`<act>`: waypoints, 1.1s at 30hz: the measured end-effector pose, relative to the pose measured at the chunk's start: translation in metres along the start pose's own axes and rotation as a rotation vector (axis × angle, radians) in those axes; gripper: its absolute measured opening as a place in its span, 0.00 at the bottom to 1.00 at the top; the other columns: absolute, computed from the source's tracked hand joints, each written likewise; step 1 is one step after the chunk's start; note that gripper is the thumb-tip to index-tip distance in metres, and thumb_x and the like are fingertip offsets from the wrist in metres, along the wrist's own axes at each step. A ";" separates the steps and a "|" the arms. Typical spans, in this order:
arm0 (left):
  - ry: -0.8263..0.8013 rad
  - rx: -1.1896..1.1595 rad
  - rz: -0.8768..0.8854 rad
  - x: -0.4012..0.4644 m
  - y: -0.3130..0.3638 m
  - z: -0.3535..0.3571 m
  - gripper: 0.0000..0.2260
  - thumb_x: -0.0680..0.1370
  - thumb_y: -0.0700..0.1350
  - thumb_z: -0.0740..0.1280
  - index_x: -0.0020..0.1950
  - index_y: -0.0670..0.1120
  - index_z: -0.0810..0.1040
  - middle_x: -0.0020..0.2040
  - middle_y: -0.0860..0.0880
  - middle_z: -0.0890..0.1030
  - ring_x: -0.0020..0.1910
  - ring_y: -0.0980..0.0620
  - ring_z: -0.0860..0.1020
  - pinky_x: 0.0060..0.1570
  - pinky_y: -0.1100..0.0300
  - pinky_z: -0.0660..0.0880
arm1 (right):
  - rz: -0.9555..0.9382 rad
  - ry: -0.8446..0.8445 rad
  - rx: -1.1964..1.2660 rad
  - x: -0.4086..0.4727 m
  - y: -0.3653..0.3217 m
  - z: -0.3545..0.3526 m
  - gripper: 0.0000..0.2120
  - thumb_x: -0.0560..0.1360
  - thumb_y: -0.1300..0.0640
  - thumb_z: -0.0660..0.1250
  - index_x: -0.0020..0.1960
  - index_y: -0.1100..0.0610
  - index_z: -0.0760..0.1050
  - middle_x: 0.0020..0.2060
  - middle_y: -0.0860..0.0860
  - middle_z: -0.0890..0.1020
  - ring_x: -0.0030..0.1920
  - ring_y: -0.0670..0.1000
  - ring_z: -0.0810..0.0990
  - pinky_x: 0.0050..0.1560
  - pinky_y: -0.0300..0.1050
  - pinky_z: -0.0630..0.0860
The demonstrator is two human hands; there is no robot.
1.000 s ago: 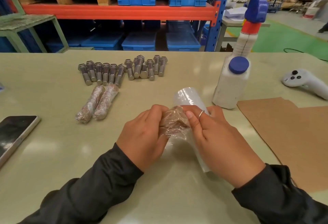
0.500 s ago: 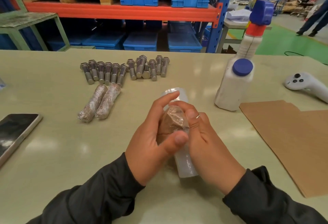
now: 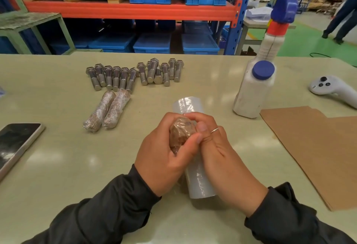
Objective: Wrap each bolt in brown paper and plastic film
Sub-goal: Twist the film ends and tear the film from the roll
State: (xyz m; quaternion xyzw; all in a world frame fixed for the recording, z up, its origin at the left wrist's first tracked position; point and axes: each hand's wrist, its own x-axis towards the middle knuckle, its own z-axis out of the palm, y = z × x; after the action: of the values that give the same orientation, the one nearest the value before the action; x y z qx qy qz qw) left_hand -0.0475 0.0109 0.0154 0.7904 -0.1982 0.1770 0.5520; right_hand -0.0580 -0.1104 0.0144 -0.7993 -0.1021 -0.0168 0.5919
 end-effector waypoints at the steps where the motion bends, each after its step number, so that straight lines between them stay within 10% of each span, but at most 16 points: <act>1: 0.004 0.014 0.000 0.000 -0.001 0.000 0.12 0.69 0.59 0.61 0.45 0.53 0.71 0.35 0.57 0.76 0.33 0.61 0.74 0.34 0.71 0.69 | 0.013 -0.007 0.020 0.001 -0.002 0.000 0.17 0.68 0.31 0.46 0.52 0.27 0.66 0.53 0.46 0.71 0.47 0.36 0.77 0.50 0.34 0.75; 9: 0.005 -0.201 -0.103 0.005 -0.004 -0.005 0.11 0.65 0.55 0.69 0.36 0.50 0.72 0.31 0.57 0.76 0.29 0.61 0.73 0.33 0.69 0.71 | 0.207 -0.091 0.195 0.009 -0.004 -0.011 0.23 0.76 0.49 0.60 0.64 0.29 0.56 0.50 0.53 0.81 0.47 0.53 0.82 0.53 0.49 0.78; 14: 0.046 -0.364 -0.203 0.008 -0.001 -0.006 0.10 0.62 0.49 0.71 0.32 0.48 0.72 0.26 0.57 0.74 0.26 0.63 0.71 0.29 0.71 0.70 | 0.188 -0.116 0.318 0.006 -0.006 -0.007 0.29 0.63 0.37 0.67 0.58 0.22 0.58 0.61 0.45 0.76 0.51 0.46 0.82 0.52 0.45 0.80; 20: 0.124 -0.580 -0.473 0.017 -0.006 -0.006 0.11 0.69 0.39 0.67 0.32 0.42 0.66 0.25 0.48 0.65 0.25 0.51 0.64 0.26 0.63 0.64 | -0.019 0.064 -0.203 0.012 -0.006 -0.012 0.28 0.67 0.36 0.62 0.60 0.19 0.52 0.53 0.37 0.61 0.46 0.28 0.70 0.43 0.18 0.66; 25: 0.083 -0.867 -0.612 0.019 -0.006 -0.009 0.10 0.65 0.41 0.65 0.27 0.44 0.65 0.22 0.48 0.64 0.19 0.52 0.64 0.22 0.64 0.62 | -0.062 0.043 -0.548 0.009 -0.005 -0.017 0.25 0.66 0.29 0.53 0.61 0.20 0.49 0.49 0.36 0.54 0.49 0.38 0.68 0.47 0.21 0.62; 29: 0.070 -1.041 -0.657 0.019 -0.005 -0.011 0.10 0.65 0.44 0.65 0.25 0.46 0.67 0.22 0.50 0.64 0.19 0.54 0.63 0.21 0.66 0.61 | -0.096 0.025 -0.692 0.006 -0.011 -0.013 0.27 0.66 0.28 0.45 0.66 0.27 0.56 0.70 0.41 0.48 0.68 0.50 0.63 0.65 0.41 0.64; 33: 0.023 -1.122 -0.696 0.019 -0.004 -0.010 0.09 0.62 0.47 0.69 0.26 0.47 0.70 0.23 0.51 0.69 0.21 0.54 0.68 0.25 0.65 0.67 | -0.160 0.050 -0.799 -0.003 -0.021 -0.003 0.23 0.73 0.34 0.44 0.67 0.32 0.58 0.71 0.45 0.46 0.65 0.53 0.64 0.63 0.46 0.68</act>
State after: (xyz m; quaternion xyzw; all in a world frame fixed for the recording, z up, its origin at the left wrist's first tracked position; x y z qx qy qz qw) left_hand -0.0301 0.0189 0.0251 0.3988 0.0125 -0.1333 0.9072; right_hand -0.0647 -0.1076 0.0345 -0.9553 -0.1349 -0.1205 0.2338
